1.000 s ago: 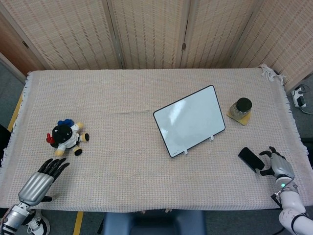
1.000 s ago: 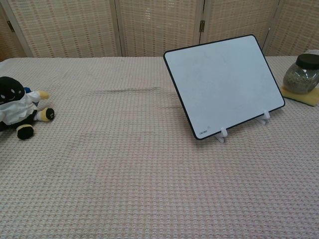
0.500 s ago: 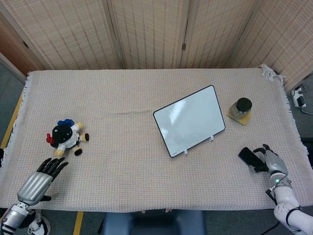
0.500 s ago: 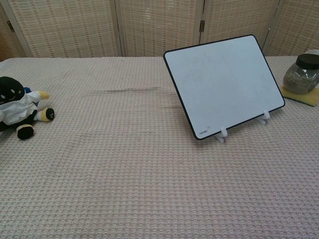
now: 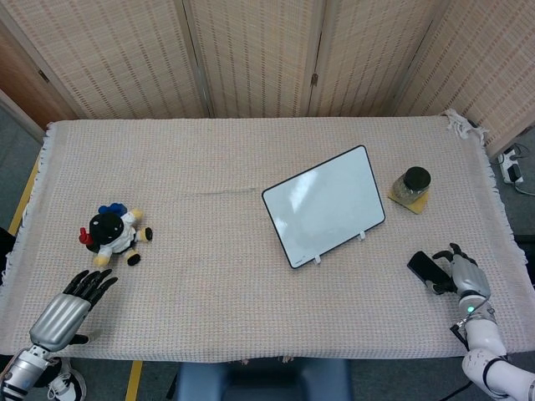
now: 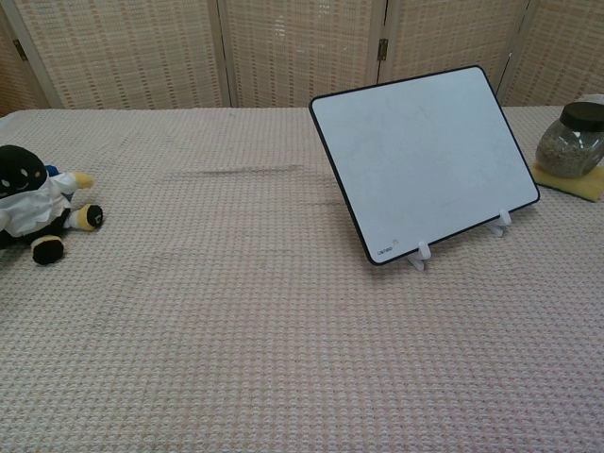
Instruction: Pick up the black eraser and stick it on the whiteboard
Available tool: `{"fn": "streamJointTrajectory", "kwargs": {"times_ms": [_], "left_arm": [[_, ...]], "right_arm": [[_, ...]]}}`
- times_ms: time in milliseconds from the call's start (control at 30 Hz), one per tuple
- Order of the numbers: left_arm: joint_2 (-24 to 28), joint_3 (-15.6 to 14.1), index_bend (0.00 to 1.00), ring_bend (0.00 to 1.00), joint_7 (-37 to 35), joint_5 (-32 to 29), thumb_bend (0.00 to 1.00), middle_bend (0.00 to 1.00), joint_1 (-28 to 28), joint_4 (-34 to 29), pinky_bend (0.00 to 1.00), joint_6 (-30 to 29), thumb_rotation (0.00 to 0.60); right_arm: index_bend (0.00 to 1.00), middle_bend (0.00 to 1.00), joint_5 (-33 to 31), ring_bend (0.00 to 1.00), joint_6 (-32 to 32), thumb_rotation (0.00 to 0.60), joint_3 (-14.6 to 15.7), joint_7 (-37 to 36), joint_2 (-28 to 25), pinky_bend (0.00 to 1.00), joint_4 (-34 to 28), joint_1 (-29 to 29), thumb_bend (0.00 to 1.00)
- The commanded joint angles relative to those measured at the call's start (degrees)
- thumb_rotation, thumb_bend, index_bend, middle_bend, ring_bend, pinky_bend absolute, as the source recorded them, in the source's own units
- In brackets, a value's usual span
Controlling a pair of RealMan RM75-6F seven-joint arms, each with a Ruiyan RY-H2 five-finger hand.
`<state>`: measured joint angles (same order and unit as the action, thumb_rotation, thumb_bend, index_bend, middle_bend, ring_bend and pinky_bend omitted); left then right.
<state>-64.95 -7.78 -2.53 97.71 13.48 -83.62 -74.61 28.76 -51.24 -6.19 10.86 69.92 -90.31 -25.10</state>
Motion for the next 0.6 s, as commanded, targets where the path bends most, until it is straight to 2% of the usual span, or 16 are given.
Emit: {"fn": "streamJointTrajectory", "kwargs": {"times_ms": [33,600], "left_arm": [[0.1,-0.1,0.0,0.03,-0.1,0.1,0.21,0.04,0.0,0.0,0.0,-0.1,0.6],[0.1,-0.2,0.0,0.03,-0.7,-0.2,0.21,0.04,0.1,0.3,0.0,0.1,0.6]], "right_arm": [[0.3,0.0,0.0,0.03,-0.6,0.6,0.1,0.4,0.2,0.0,-0.3,0.0,0.32],[0.32,0.0,-2.3,0.05,-1.3,0.6,0.3,2.7,2.3,0.0,2.1,-0.6,0.32]]}}
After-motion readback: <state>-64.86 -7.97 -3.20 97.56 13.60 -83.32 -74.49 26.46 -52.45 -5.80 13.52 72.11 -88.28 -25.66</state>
